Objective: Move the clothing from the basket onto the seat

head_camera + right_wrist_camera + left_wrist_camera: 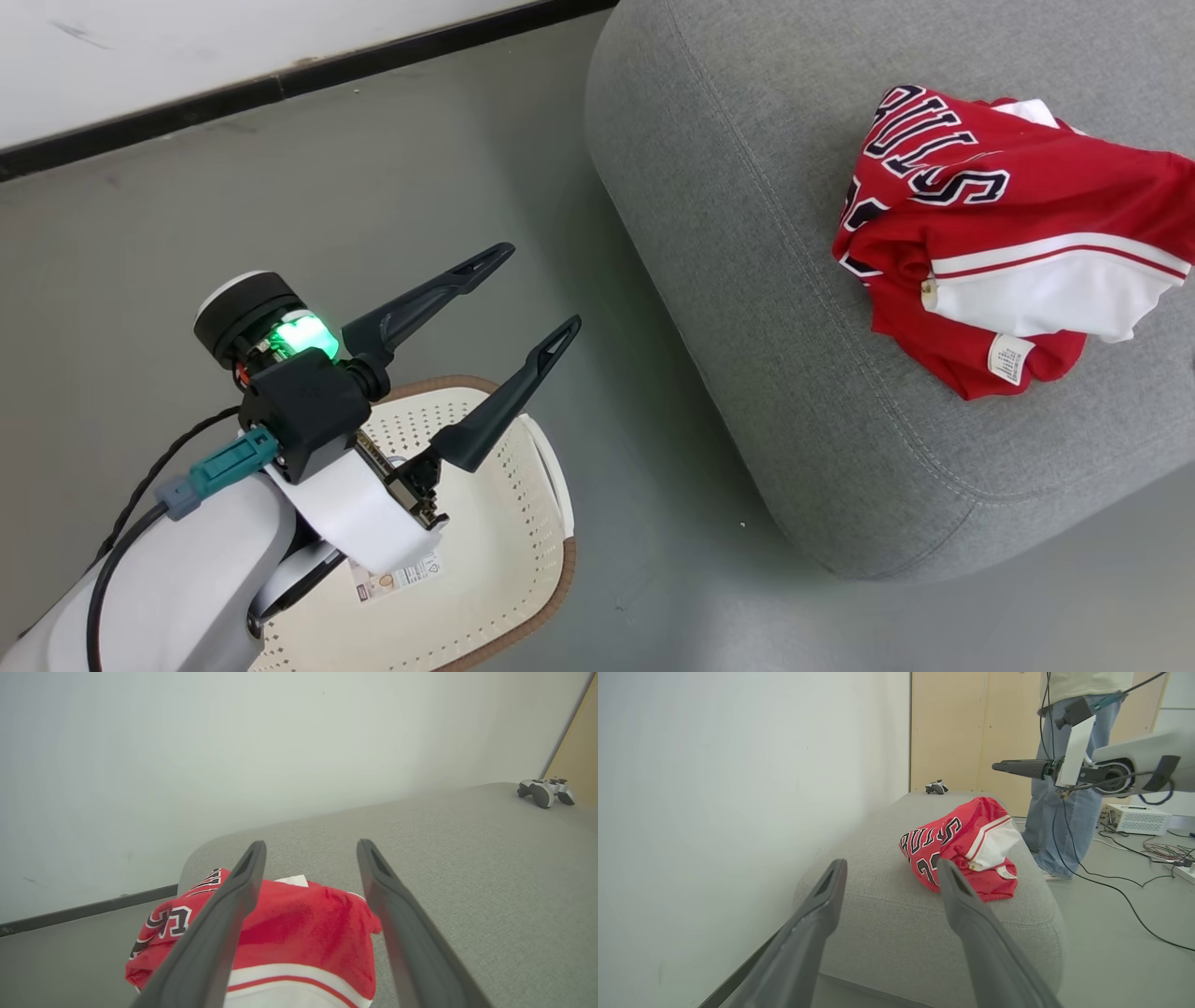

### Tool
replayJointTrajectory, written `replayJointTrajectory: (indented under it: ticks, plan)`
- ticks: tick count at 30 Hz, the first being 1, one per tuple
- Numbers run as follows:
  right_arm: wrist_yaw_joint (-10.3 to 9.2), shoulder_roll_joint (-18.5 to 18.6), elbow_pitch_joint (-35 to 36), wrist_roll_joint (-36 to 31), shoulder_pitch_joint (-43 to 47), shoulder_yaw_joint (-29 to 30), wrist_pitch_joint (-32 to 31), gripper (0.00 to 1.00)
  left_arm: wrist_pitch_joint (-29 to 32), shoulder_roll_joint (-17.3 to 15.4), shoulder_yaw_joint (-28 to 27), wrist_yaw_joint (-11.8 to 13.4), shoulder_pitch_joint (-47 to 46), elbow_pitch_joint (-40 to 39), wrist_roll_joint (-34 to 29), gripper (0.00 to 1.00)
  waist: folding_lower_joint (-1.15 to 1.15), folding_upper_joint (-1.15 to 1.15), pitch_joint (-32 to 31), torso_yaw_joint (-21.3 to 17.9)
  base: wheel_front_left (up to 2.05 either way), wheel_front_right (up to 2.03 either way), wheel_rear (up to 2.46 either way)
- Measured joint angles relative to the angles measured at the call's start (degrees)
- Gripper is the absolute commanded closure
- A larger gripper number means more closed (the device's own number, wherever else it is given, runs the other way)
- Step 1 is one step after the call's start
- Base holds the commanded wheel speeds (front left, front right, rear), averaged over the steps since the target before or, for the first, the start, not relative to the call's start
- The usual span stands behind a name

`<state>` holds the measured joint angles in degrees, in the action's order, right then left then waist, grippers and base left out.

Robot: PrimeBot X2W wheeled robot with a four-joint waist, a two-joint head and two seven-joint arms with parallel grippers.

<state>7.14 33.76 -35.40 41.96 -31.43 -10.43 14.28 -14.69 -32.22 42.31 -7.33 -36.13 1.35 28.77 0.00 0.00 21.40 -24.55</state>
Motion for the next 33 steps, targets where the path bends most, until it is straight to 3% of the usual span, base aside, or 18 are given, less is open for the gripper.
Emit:
replayJointTrajectory:
  ticks: [8,24,33]
  plan:
    - [0.00,-2.5,5.1,-2.7,0.0,-3.6,0.0,0.00,0.0,1.4,-3.8,1.0,2.7,0.2,-0.3,0.00,0.00,0.00,-1.4,1.7,0.00,0.00,0.00]
    - [0.00,-8.4,8.9,-10.2,-1.8,-8.9,0.0,0.00,0.0,4.3,-13.0,9.7,11.7,2.3,-0.8,0.00,0.00,0.00,-4.4,8.0,0.00,0.00,0.00]
    - [0.00,-14.3,9.5,-14.8,-2.1,-9.0,0.0,0.00,0.0,7.3,-19.1,14.5,17.4,3.0,-2.4,0.00,0.00,0.00,-7.2,12.8,0.00,0.00,0.00]
